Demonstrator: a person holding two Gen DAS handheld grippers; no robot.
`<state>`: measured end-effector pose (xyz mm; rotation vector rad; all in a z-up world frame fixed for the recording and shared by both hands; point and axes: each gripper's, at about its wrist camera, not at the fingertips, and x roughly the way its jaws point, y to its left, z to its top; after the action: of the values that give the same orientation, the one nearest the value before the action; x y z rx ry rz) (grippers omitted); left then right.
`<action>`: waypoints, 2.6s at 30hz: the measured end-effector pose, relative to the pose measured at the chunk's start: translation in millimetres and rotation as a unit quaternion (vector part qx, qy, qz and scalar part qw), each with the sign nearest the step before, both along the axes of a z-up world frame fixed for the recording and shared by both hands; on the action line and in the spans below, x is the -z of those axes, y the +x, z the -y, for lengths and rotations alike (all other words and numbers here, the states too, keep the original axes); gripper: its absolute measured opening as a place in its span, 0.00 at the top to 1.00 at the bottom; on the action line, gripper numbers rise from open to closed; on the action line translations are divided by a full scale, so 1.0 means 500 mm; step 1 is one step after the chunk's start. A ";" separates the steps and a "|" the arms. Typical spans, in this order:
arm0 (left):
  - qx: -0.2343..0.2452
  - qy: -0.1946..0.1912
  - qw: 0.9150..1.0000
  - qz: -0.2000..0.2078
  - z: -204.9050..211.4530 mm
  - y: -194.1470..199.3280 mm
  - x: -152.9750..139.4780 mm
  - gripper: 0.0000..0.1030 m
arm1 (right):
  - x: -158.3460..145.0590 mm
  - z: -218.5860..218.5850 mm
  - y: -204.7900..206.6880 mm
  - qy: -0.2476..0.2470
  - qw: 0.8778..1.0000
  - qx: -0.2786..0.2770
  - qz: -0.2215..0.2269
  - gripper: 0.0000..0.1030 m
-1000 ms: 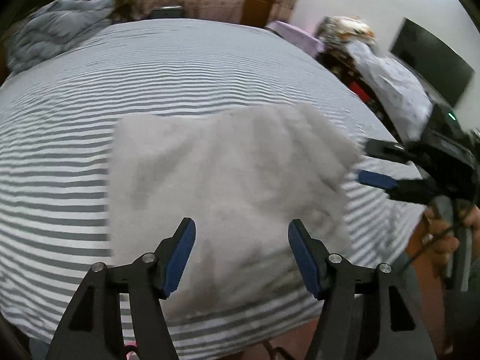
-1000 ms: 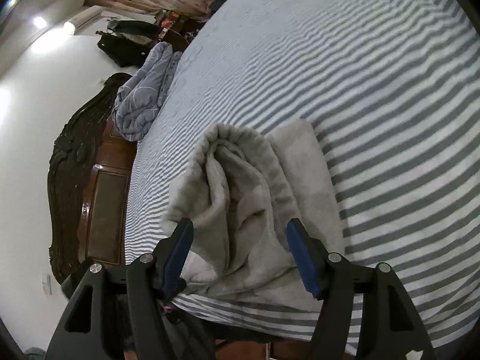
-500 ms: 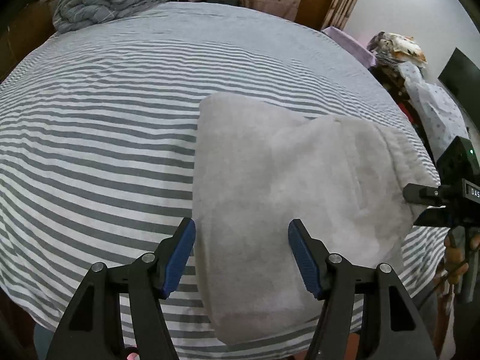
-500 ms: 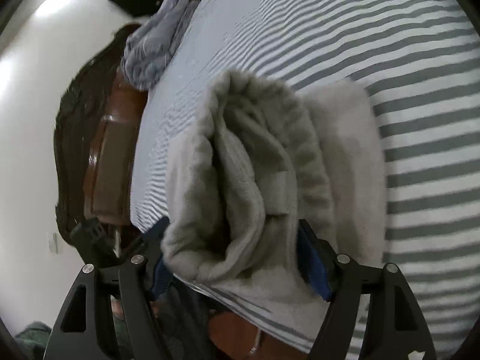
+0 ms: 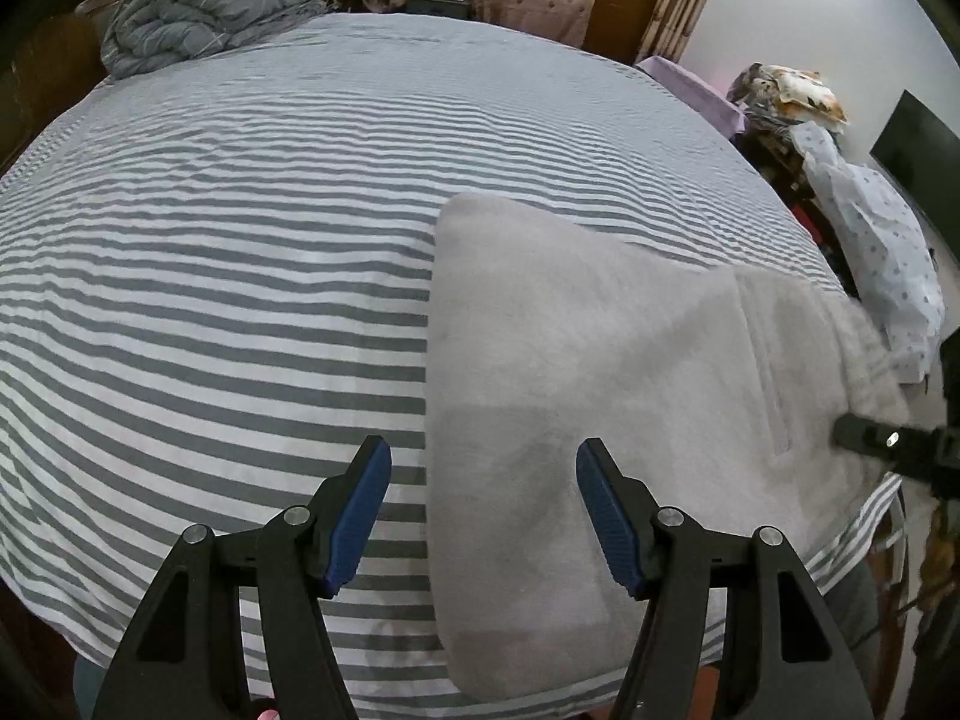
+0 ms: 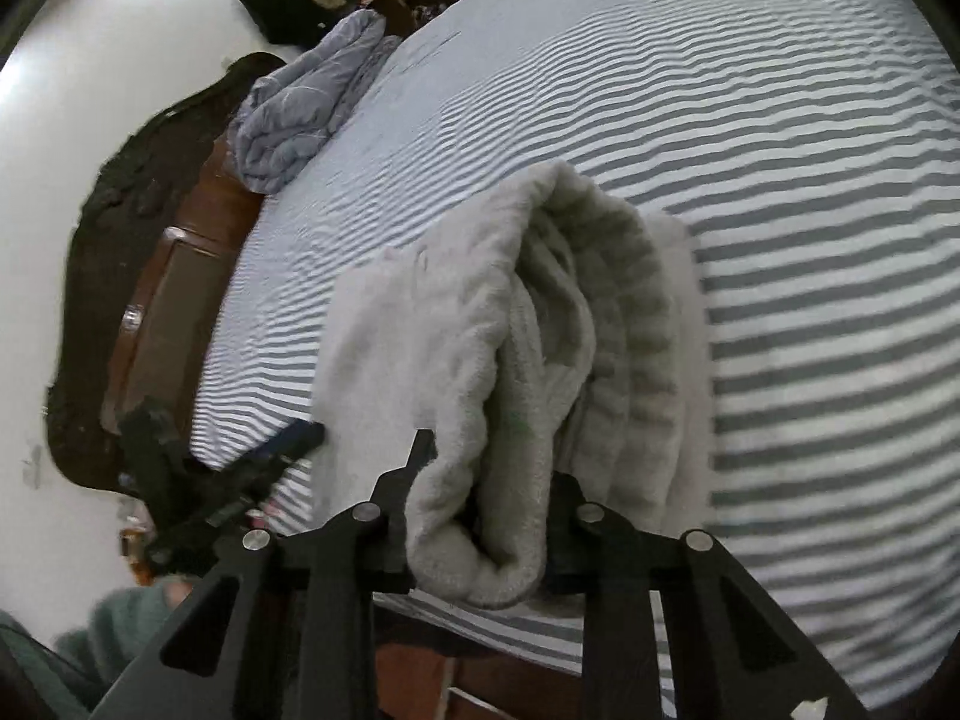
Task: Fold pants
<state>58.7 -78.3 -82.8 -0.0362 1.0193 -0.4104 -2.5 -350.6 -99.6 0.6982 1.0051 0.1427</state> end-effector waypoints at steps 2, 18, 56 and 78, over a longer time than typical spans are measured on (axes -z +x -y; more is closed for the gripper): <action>0.003 0.004 1.000 0.000 0.006 0.001 -0.001 0.37 | 0.025 0.007 -0.004 -0.009 1.000 0.012 -0.014 0.76; 0.027 0.113 0.993 0.017 0.081 -0.010 0.050 0.28 | 0.030 -0.019 -0.002 -0.104 0.994 0.017 -0.039 0.39; 0.042 -0.135 0.981 -0.133 -0.047 0.123 0.098 0.26 | 0.182 0.157 0.036 0.179 0.982 -0.058 0.005 0.16; 0.028 -0.108 0.991 -0.069 -0.012 0.099 0.073 0.63 | 0.115 0.085 0.056 0.119 0.993 -0.004 -0.007 0.54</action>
<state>108.2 -72.4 -119.4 -0.2325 1.1095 -0.5738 25.4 -393.2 -157.0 0.9125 1.0130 0.2680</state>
